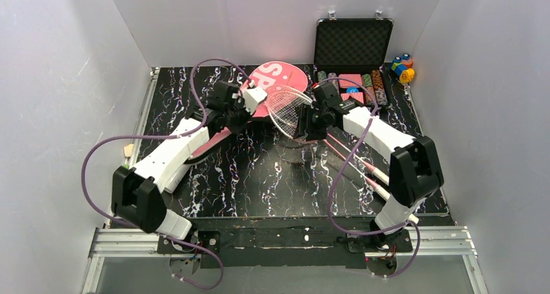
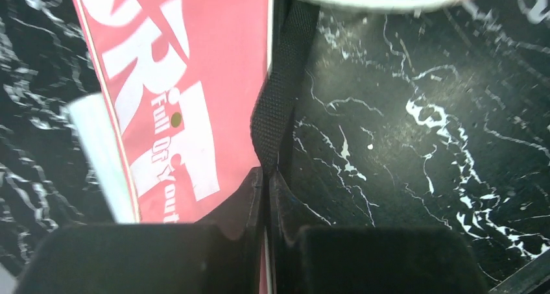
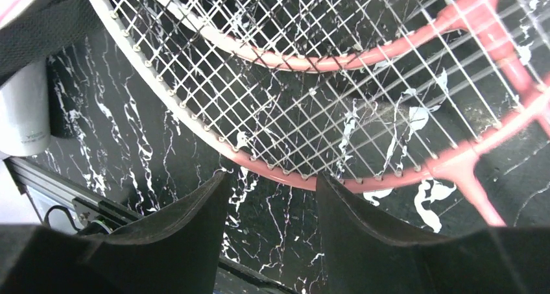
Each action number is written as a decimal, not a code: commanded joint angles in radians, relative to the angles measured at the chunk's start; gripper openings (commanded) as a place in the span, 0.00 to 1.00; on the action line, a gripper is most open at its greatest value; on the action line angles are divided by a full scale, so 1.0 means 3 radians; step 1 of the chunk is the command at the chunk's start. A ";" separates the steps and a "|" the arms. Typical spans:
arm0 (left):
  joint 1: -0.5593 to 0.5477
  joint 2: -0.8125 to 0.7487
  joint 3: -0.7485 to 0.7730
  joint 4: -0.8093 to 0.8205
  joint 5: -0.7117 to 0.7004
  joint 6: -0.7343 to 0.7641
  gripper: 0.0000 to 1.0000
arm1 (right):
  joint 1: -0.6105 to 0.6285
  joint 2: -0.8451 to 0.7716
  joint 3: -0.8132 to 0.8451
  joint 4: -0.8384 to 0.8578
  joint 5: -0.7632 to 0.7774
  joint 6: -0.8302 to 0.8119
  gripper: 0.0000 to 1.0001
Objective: Pack up the badminton gear
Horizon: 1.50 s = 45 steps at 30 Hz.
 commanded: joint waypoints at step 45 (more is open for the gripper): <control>0.0111 -0.1191 0.0003 0.0154 -0.1001 -0.0197 0.00 | 0.0277 0.0260 0.0065 0.2127 -0.0982 0.2590 0.72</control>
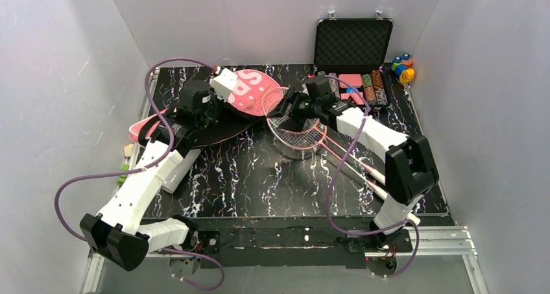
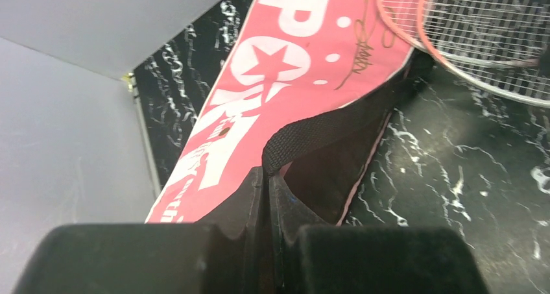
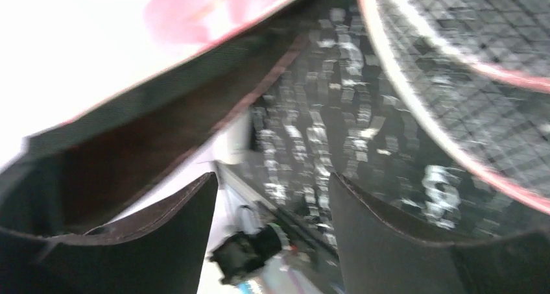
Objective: Pack up the badminton gear
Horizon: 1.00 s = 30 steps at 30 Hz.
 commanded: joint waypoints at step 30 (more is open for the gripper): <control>0.0005 -0.0456 -0.0076 -0.0583 0.0836 -0.0348 0.00 | 0.0500 0.1326 0.0850 0.0992 0.0126 0.2259 0.83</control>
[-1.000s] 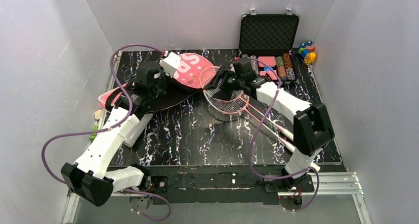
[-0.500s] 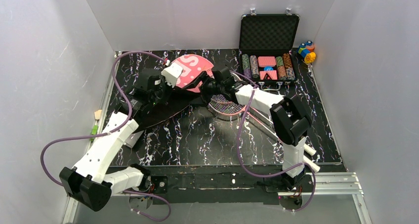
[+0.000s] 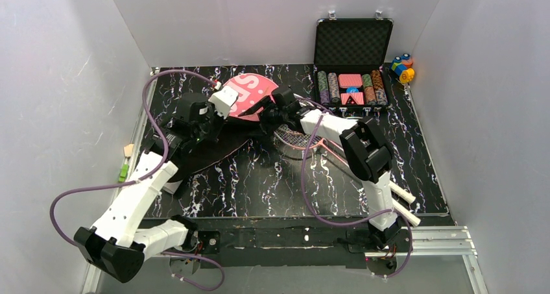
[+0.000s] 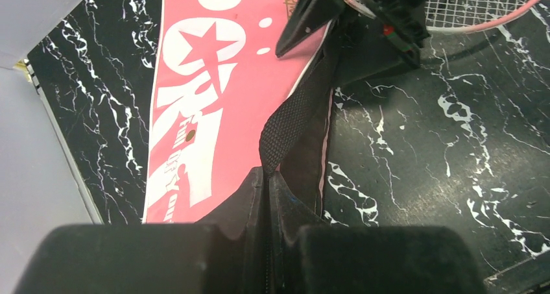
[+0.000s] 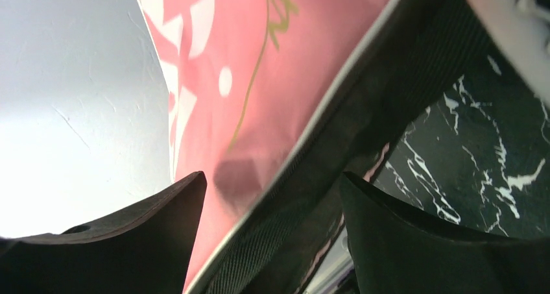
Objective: Pack up the badminton gear
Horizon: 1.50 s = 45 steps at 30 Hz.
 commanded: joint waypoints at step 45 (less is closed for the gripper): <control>-0.0119 -0.0696 -0.0191 -0.0559 0.1419 0.0544 0.78 | 0.0123 -0.0192 0.0626 -0.0446 0.0339 -0.0533 0.01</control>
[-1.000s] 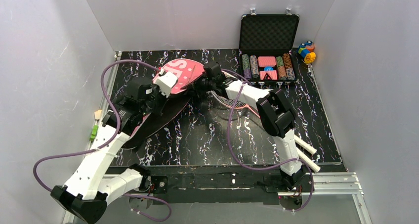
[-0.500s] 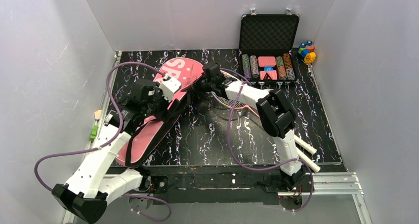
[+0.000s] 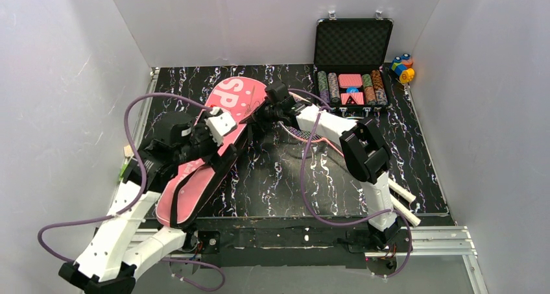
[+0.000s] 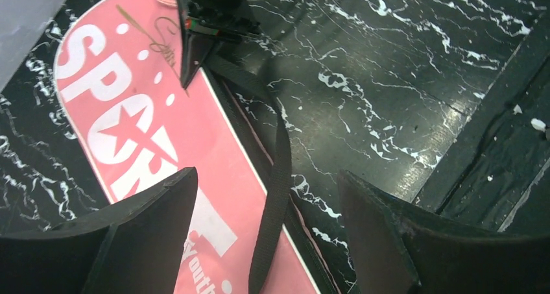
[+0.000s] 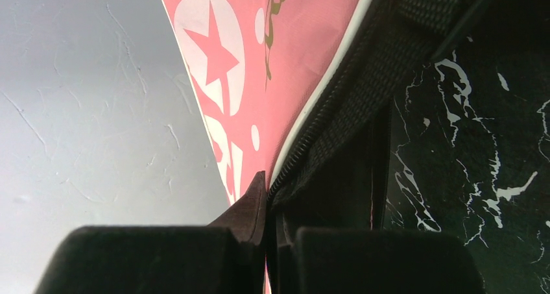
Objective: Pack up the badminton gear
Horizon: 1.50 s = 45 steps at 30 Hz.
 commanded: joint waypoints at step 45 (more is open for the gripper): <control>-0.0310 0.0541 -0.0672 0.1412 -0.1653 0.1035 0.19 | 0.0199 -0.0358 0.0837 -0.0706 0.0132 -0.0660 0.20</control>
